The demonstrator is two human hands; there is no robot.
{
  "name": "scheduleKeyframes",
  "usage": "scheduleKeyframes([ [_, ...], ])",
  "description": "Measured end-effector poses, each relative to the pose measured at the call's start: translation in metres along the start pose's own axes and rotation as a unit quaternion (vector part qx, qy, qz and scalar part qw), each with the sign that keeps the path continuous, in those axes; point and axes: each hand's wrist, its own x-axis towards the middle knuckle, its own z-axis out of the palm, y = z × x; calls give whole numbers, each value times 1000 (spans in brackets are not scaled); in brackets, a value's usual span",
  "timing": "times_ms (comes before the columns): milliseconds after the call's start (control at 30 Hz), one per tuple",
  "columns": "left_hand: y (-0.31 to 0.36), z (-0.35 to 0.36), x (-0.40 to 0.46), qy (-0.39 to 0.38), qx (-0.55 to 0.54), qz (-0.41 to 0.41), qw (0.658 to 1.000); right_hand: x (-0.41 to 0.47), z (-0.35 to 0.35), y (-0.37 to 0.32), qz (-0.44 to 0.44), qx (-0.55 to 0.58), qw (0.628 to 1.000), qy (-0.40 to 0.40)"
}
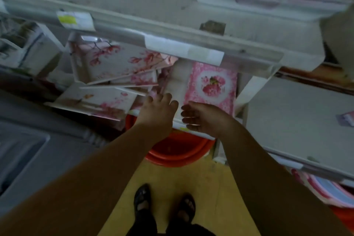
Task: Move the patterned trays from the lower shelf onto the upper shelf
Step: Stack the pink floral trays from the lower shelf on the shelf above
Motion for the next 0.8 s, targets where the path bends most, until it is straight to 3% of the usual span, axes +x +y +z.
scheduleKeyframes([
  [100,15,26,13,-36,-11,9,999,25,-32,27,33,148,984,94],
  [200,23,47,21,-60,-13,23,998,46,-55,49,78,226,957,167],
  [500,23,78,23,-90,-44,-3,995,110,-76,65,44,400,891,209],
  [800,20,75,13,-94,-75,-23,992,104,-76,55,29,360,896,259],
])
